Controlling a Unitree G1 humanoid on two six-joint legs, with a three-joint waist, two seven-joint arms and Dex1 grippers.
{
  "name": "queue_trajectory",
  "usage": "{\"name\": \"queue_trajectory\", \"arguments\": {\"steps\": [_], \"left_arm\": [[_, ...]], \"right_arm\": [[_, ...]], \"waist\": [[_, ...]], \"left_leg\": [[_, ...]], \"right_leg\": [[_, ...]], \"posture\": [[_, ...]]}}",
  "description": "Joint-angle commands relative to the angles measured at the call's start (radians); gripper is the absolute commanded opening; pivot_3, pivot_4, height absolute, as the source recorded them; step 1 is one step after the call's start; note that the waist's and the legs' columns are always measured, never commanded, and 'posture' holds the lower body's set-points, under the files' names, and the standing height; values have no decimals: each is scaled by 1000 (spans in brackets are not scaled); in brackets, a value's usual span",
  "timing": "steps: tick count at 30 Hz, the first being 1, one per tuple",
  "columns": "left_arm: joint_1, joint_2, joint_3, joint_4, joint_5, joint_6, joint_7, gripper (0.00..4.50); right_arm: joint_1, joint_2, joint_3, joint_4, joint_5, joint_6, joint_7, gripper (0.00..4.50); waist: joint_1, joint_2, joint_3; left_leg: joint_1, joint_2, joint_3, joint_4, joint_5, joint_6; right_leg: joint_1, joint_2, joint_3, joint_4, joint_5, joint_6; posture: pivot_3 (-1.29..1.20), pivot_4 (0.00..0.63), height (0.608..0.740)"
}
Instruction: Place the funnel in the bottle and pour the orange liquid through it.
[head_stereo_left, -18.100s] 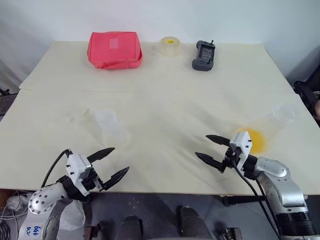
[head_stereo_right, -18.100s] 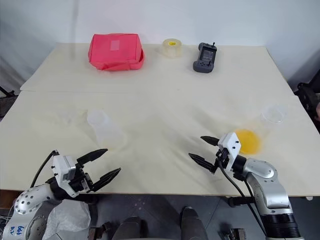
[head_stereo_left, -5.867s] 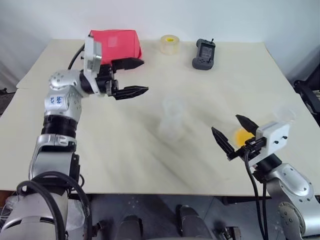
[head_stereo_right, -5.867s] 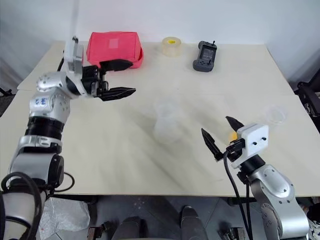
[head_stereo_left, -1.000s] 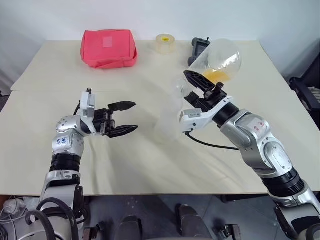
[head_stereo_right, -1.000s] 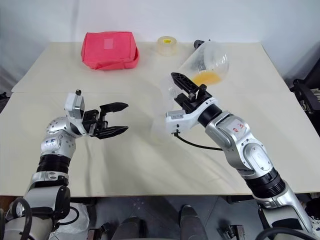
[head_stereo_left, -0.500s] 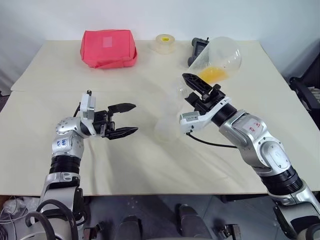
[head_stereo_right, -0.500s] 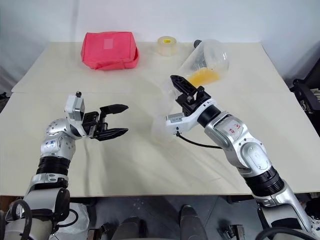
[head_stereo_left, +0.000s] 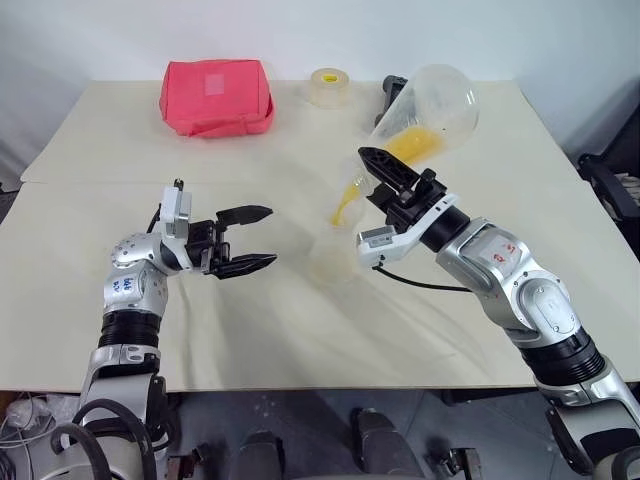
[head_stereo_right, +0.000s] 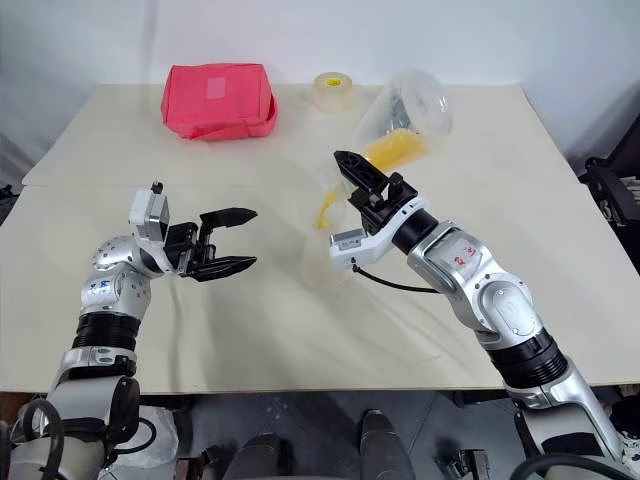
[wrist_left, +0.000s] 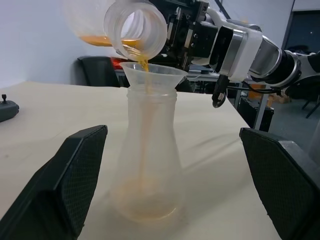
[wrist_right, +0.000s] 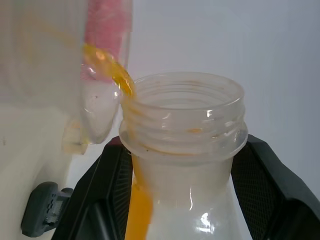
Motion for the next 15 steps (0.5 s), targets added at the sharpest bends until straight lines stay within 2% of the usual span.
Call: {"name": "queue_trajectory", "arguments": {"steps": [1,15], "left_arm": [[-1,2,0,-34,-16,1,-21,4500],[2,19,12,-28,-16,9,-21,4500]], "right_arm": [[-14,-20,-47,-11,-4,-20,-34,2402],[-47,-40,-45,32,-12,-64,-79,2402]], "waist": [[-1,0,0],[-22,0,0]], "left_leg": [[0,0,0,0,0,0],[0,0,0,0,0,0]], "right_leg": [[0,0,0,0,0,0],[0,0,0,1,0,0]], "posture": [[0,150,740],[0,150,740]]}}
